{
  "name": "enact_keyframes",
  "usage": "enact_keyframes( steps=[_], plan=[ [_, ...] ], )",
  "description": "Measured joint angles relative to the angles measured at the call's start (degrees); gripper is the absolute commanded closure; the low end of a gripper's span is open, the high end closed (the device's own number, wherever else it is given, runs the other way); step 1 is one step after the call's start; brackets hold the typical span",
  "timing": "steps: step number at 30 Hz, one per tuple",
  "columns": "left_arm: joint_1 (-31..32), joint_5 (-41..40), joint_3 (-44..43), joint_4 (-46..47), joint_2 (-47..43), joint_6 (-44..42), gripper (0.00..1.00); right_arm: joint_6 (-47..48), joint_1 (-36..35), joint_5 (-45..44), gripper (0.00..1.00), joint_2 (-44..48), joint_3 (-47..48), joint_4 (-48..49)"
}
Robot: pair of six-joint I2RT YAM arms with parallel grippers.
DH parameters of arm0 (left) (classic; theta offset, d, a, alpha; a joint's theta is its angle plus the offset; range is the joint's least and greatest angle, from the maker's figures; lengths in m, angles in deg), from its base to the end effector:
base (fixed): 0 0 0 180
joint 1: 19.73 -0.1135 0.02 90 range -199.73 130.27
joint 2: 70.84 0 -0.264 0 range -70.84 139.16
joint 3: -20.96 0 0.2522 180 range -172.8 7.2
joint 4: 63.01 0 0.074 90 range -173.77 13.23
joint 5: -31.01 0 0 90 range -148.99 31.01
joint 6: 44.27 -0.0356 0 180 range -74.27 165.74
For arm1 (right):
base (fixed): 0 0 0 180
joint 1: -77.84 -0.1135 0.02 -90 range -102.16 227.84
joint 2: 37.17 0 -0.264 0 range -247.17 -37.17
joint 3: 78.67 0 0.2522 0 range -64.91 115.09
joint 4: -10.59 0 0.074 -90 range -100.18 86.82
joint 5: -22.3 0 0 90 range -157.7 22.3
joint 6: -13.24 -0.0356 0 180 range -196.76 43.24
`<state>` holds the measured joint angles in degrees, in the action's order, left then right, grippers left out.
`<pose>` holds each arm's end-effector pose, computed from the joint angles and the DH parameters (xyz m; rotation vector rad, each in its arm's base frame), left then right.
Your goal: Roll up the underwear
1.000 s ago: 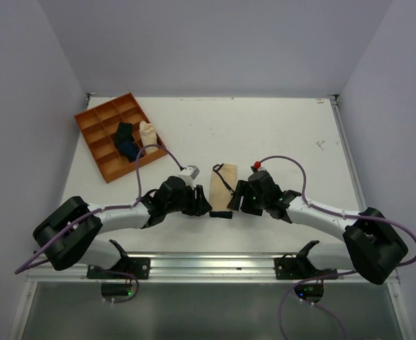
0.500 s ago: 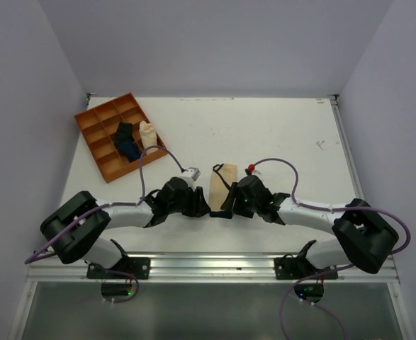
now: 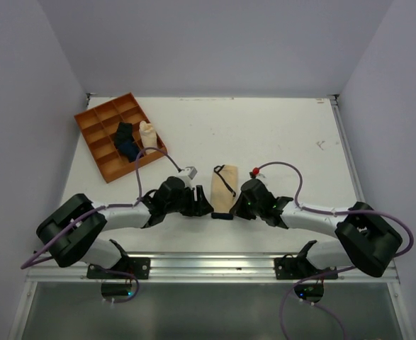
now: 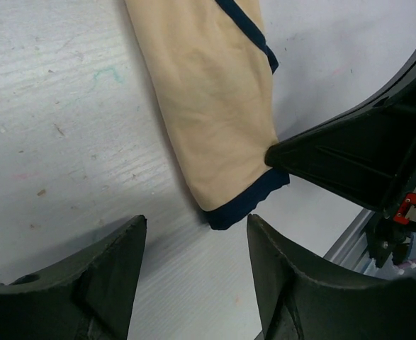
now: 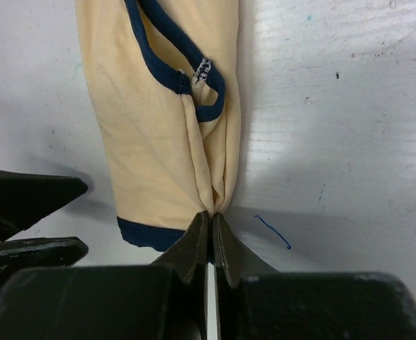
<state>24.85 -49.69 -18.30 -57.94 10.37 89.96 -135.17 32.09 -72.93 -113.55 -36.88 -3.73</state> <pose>0.1772 -0.1827 0.1403 0.1052 2.4051 -0.9812 0.1680 0.1678 0.1444 0.3243 2.5276 0.6818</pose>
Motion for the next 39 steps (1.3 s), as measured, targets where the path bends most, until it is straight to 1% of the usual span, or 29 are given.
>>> enact_keyframes(
  steps=[7, 13, 18, 21, 23, 26, 29, 30, 32, 35, 36, 38, 39],
  plan=[
    [-1.0, 5.2, 1.5, 4.6, 2.2, 4.8, 0.31, 0.0, 0.1, 0.5, 1.00, 2.3, -0.6, 1.1],
    [-1.1, 8.0, 3.9, 12.1, 4.2, 10.8, 0.28, -0.1, 0.4, 1.8, 1.00, 4.2, -0.7, 2.4],
    [-1.5, 9.8, 7.1, 21.7, 7.1, 17.2, 0.28, -0.7, 0.5, 2.4, 1.00, 4.5, -1.9, 4.7],
    [-1.7, 10.6, 7.7, 26.3, 9.5, 20.2, 0.30, -1.0, 0.7, 3.2, 1.00, 4.6, -3.1, 5.7],
    [-1.7, 10.9, 8.1, 28.4, 10.8, 21.4, 0.32, -1.2, 0.8, 3.3, 1.00, 4.8, -3.5, 5.7],
    [-1.7, 10.7, 8.4, 29.3, 11.1, 21.6, 0.33, -1.1, 0.8, 3.1, 1.00, 5.8, -3.6, 5.3],
    [-1.7, 8.9, 8.5, 26.8, 9.3, 20.6, 0.37, -0.9, 0.8, 2.8, 1.00, 7.7, -4.2, 4.7],
    [-1.7, 7.6, 8.6, 24.9, 7.8, 19.9, 0.41, -0.8, 0.8, 2.7, 1.00, 8.3, -4.3, 4.4],
    [-1.7, 5.2, 9.1, 22.0, 4.1, 18.0, 0.44, -0.6, 0.8, 2.5, 1.00, 8.9, -4.3, 3.9],
    [-0.4, 3.0, 8.7, 20.0, -1.6, 13.9, 0.51, -0.5, 0.8, 2.3, 1.00, 9.0, -4.3, 3.9],
    [0.3, 3.0, 8.0, 19.4, -2.3, 12.8, 0.61, -0.5, 0.8, 2.3, 1.00, 8.9, -4.4, 3.9],
    [1.9, 4.1, 5.4, 19.4, -2.3, 10.3, 0.70, -0.5, 0.8, 2.2, 1.00, 8.8, -4.8, 4.0],
    [2.6, 5.1, 4.3, 19.8, -1.7, 9.2, 0.78, -0.6, 0.8, 2.2, 1.00, 8.7, -5.0, 4.1]
  ],
)
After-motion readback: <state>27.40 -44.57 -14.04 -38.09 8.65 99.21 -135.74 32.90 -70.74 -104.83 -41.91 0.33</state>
